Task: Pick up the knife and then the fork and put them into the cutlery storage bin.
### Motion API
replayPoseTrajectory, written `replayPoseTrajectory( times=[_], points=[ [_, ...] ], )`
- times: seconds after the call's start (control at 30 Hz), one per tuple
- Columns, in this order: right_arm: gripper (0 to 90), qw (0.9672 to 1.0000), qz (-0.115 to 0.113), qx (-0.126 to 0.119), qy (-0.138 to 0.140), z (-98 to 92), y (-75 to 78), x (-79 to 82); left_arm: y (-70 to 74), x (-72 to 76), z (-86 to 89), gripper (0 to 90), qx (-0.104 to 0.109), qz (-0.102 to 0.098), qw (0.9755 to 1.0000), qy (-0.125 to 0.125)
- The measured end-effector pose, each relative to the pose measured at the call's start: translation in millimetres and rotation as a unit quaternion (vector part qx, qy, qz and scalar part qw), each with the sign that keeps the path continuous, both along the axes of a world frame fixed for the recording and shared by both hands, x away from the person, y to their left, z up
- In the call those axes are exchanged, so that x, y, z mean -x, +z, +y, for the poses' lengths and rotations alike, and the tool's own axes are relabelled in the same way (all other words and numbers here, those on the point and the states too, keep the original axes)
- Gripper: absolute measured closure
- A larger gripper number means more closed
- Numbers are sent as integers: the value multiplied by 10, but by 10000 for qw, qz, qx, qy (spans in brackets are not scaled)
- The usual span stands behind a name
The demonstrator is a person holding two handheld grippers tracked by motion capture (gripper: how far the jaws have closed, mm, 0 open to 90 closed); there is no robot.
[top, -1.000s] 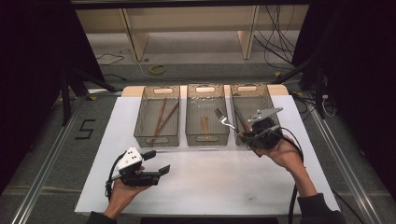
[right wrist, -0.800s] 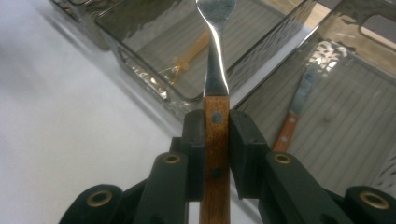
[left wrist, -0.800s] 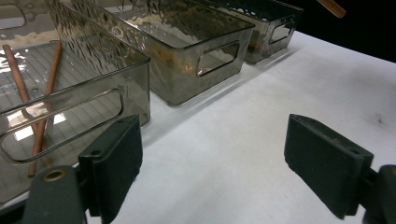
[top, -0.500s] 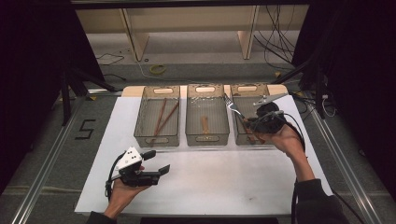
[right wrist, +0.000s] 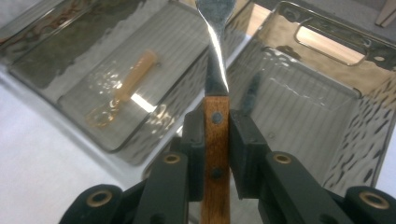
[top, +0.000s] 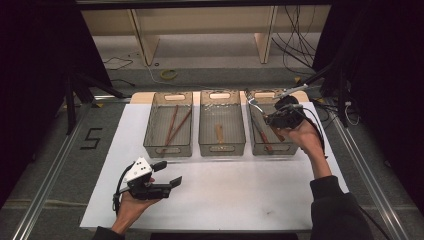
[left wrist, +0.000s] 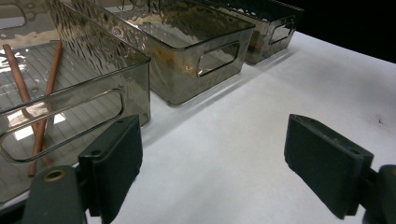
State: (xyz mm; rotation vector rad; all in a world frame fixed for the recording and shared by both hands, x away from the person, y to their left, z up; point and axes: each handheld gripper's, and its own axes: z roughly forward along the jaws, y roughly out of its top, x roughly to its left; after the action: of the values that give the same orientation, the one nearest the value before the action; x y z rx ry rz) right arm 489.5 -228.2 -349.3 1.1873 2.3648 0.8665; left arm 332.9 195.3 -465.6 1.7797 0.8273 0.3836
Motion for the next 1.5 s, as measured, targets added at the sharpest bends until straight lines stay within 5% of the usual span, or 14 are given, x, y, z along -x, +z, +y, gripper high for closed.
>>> replayPoseTrajectory(
  times=[0.8,1.5],
  points=[
    [778,9965,384,32,-742,-85,-200,-441,2,0,3,188,29,6,10000,10],
    [776,9929,700,179,-950,-70,-445,-555,4,2,6,188,26,2,10000,10]
  ],
)
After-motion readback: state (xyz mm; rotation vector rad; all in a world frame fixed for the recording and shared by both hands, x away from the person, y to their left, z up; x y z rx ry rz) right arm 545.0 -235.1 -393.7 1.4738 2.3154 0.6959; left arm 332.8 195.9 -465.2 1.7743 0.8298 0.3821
